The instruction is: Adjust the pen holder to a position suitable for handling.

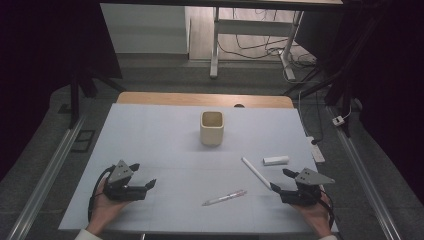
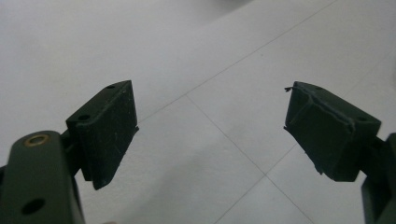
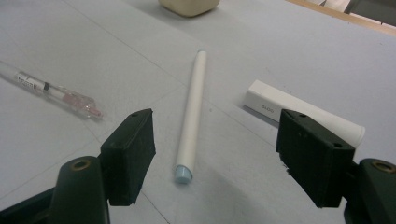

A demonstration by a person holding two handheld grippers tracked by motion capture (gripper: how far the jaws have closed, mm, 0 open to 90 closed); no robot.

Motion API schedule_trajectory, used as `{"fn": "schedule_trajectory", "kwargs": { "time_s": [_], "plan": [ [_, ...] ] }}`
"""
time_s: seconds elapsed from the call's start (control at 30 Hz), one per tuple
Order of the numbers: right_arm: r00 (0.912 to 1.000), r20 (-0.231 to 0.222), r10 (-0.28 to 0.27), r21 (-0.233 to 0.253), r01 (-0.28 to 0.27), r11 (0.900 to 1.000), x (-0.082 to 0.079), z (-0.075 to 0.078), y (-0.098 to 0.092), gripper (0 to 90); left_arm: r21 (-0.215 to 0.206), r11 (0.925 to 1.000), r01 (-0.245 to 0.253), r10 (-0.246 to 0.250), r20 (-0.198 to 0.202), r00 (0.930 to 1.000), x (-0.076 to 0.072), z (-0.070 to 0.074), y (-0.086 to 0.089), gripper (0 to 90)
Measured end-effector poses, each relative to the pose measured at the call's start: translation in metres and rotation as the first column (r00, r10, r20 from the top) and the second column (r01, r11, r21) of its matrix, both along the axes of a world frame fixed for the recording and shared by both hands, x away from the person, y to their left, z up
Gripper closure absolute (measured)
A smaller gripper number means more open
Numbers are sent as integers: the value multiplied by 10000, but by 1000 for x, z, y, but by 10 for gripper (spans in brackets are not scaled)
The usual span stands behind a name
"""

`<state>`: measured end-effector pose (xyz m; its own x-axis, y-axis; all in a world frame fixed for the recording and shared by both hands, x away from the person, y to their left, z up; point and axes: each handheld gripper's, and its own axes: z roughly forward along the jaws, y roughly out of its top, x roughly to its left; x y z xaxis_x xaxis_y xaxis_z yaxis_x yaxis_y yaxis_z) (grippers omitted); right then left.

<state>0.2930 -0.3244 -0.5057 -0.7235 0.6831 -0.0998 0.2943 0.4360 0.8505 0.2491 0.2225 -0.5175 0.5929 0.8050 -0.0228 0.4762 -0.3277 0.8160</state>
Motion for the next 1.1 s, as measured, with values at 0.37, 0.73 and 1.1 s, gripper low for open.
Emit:
{"fn": "schedule_trajectory", "kwargs": {
  "time_s": [0.37,0.73,1.1],
  "plan": [
    [10000,-46,36,-129,-37,9999,-1,-1,1,279,11,10000,-87,87,260,9996,-3,1,0,174],
    [9999,-99,82,-107,-83,9999,-1,-3,1,281,62,9999,-84,81,327,9994,-3,1,0,174],
    [9999,-57,162,-37,-163,9999,-1,0,3,283,109,9999,-82,78,372,9993,-3,1,-1,174]
  ]
}}
